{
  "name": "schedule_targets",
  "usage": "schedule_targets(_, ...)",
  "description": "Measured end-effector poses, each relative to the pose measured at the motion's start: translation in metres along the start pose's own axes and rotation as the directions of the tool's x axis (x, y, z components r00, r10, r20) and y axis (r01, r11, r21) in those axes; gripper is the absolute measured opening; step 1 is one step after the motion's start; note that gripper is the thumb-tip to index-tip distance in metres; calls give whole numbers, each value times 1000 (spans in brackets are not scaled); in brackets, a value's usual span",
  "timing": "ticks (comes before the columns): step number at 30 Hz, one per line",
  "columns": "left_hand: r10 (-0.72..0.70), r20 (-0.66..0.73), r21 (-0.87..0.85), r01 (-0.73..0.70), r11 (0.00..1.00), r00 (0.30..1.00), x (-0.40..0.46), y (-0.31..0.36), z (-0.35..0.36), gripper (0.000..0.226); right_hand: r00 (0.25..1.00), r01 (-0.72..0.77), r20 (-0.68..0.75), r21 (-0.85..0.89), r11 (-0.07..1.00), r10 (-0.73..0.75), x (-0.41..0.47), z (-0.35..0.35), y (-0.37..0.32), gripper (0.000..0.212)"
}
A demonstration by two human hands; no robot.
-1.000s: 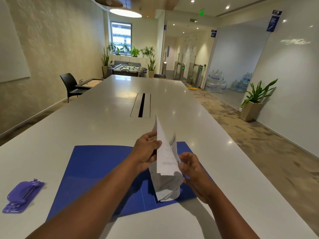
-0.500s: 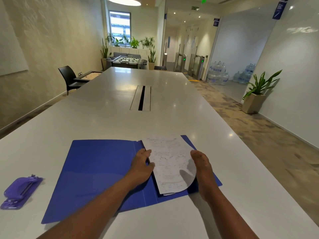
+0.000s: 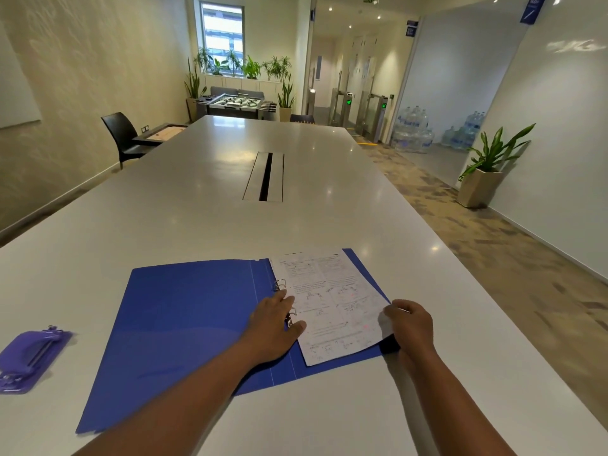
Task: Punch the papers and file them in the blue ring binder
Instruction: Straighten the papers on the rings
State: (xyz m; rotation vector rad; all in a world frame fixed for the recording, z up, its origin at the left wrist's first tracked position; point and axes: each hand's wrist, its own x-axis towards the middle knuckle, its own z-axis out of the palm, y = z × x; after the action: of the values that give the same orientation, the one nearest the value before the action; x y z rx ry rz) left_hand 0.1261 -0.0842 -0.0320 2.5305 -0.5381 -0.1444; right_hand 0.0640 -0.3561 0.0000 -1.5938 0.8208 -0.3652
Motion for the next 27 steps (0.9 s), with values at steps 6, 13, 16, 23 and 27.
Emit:
schedule_targets(6,33,-41,7,-32,999,999,5,-6,0,69,999,50,0,-165,985,-51,7,-2,7,17)
schedule_targets(13,123,-99,-2,-124,992,987,3,-3,-4,40,947,320,152,-520,792,-283,3,0,2,4)
schedule_targets(16,109,-73,47,-106,993,991,2,-4,-4,40,945,326,187,-606,726,-268,1,5,0,19)
schedule_targets(23,113,-36,13,-113,994,993,5,-11,-8,67,964,256,164,-790,557,-210,8,10,2,47)
schedule_targets(27,170,-56,-82,-174,981,984,3,-15,-13,64,963,268,207,-795,543,-173,14,4,-2,52)
